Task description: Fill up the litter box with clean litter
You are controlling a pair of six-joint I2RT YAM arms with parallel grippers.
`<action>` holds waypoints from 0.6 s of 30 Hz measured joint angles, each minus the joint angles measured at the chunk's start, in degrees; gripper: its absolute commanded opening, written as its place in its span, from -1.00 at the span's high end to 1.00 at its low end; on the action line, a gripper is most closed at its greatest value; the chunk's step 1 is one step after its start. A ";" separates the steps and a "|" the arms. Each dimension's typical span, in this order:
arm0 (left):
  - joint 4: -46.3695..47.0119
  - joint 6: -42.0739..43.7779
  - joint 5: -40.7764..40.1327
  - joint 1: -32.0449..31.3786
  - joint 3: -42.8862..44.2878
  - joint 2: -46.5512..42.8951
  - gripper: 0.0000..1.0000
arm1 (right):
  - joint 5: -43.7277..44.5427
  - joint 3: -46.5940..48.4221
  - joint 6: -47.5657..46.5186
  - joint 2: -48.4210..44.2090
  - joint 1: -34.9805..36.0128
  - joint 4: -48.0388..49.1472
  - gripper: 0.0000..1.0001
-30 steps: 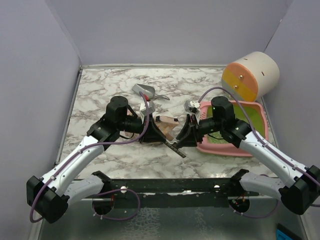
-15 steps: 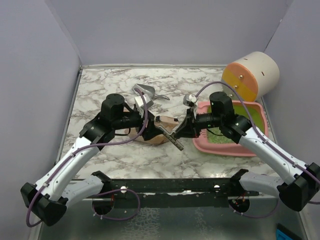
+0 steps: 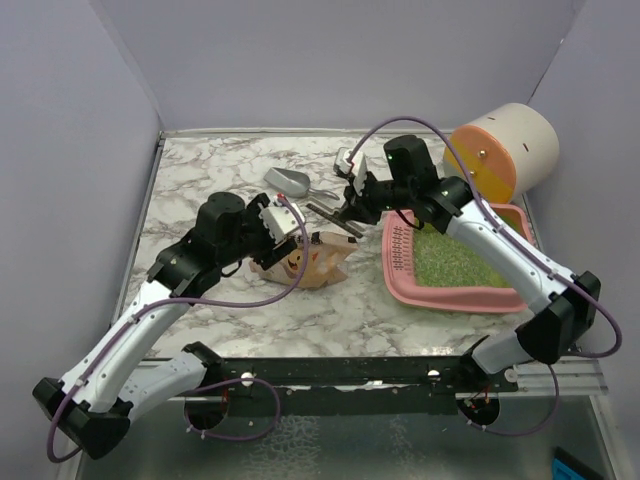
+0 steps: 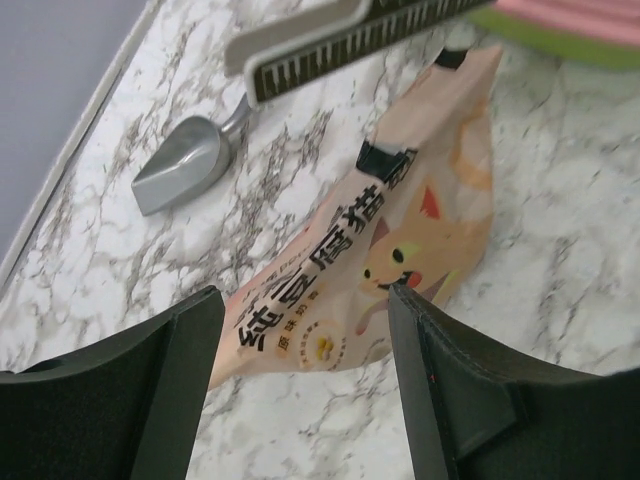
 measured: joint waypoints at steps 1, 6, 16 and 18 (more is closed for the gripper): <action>-0.68 2.32 -1.14 0.00 -0.63 0.92 -0.37 | 1.22 1.99 -1.38 2.36 0.02 -1.29 0.98; -1.62 11.37 -4.02 0.00 -2.19 5.31 -0.41 | 4.83 6.67 -5.27 7.89 0.20 -6.10 0.98; 2.16 22.97 -4.00 0.48 -3.19 12.63 -0.50 | 6.19 7.82 -7.28 9.42 1.88 -11.23 0.99; 2.45 24.52 -3.85 0.85 -3.23 13.25 -0.50 | 6.21 7.50 -7.28 9.27 1.90 -11.41 0.98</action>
